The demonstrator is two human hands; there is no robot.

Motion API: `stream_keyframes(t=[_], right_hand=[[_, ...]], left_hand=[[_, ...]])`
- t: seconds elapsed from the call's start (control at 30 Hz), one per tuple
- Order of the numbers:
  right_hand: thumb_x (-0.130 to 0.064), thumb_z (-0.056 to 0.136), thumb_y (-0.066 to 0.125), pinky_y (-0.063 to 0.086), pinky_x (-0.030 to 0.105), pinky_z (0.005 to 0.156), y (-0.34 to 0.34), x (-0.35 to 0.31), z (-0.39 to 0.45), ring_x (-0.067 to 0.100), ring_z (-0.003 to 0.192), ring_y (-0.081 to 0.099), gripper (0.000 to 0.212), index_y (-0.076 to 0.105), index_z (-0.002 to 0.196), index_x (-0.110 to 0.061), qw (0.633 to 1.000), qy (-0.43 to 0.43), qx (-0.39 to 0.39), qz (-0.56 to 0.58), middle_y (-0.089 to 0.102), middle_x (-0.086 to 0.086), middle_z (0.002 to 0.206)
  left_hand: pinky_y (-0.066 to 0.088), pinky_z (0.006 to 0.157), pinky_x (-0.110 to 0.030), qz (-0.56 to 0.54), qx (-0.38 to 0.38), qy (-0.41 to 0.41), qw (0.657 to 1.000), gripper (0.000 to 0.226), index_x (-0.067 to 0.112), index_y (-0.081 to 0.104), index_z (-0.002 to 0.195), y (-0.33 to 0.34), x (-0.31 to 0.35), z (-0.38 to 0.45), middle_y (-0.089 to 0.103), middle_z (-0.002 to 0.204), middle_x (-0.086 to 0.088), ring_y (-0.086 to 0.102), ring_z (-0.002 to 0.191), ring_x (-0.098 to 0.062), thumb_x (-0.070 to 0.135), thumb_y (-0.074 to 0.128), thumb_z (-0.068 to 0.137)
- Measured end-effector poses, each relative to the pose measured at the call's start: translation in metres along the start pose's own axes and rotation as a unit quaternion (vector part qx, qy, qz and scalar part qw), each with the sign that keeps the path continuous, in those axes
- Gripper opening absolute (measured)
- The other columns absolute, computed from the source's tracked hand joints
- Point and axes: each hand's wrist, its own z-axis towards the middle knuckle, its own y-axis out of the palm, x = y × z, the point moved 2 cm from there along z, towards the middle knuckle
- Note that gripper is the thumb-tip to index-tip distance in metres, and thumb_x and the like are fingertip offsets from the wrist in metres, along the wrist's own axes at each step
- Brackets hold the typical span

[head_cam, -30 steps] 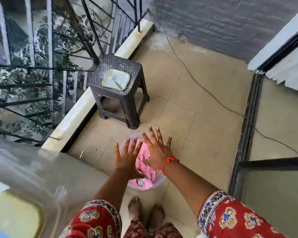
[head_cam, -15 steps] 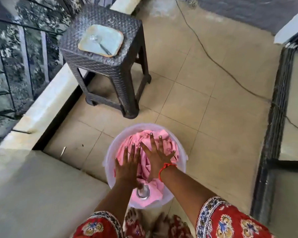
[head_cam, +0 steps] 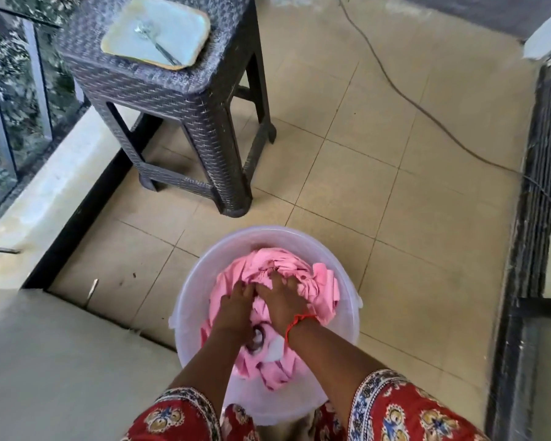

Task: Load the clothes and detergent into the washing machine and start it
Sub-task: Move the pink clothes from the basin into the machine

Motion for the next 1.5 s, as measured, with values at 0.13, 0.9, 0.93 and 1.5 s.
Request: stream_keyframes(t=[0.13,0.9,0.93,1.5], right_hand=[[-0.019,0.098,0.037,0.022,0.049,0.115,-0.015,-0.009,-0.014,0.043,0.142,0.013,0.045,0.044,0.140,-0.034,1.000,-0.009,-0.003,0.002,0.015,0.009,0.158],[-0.010,0.078,0.062,0.032,0.036,0.104,-0.379,-0.243,-0.395,0.036,0.125,0.043,0.055,0.055,0.130,-0.025,0.946,-0.199,0.236,-0.096,0.043,0.015,0.137],[-0.012,0.078,0.061,0.034,0.036,0.102,-0.392,-0.256,-0.409,0.038,0.122,0.045,0.054,0.055,0.129,-0.027,0.943,-0.206,0.243,-0.099,0.042,0.014,0.137],[-0.013,0.077,0.056,0.045,0.047,0.095,-0.358,-0.522,-0.581,0.041,0.112,0.045,0.046,0.054,0.120,-0.030,0.817,-0.519,0.206,-0.146,0.042,0.007,0.124]], left_hand=[[0.044,0.096,-0.039,0.031,-0.020,0.014,0.999,0.093,0.014,0.014,0.152,-0.036,0.014,-0.019,0.035,0.146,-0.015,0.053,0.120,-0.034,0.026,0.070,0.079],[0.050,0.089,-0.042,-0.069,0.265,0.019,0.962,0.067,0.018,0.045,0.136,-0.433,0.146,-0.435,0.057,0.123,-0.015,0.060,0.109,-0.038,0.021,0.066,0.073],[0.050,0.091,-0.043,-0.072,0.286,0.021,0.955,0.066,0.016,0.047,0.135,-0.449,0.147,-0.453,0.058,0.121,-0.016,0.059,0.110,-0.039,0.021,0.065,0.072],[0.046,0.087,-0.037,-0.126,0.502,-0.205,0.831,0.059,0.014,0.050,0.133,-0.495,0.016,-0.763,0.055,0.120,-0.015,0.055,0.110,-0.036,0.010,0.059,0.075]])
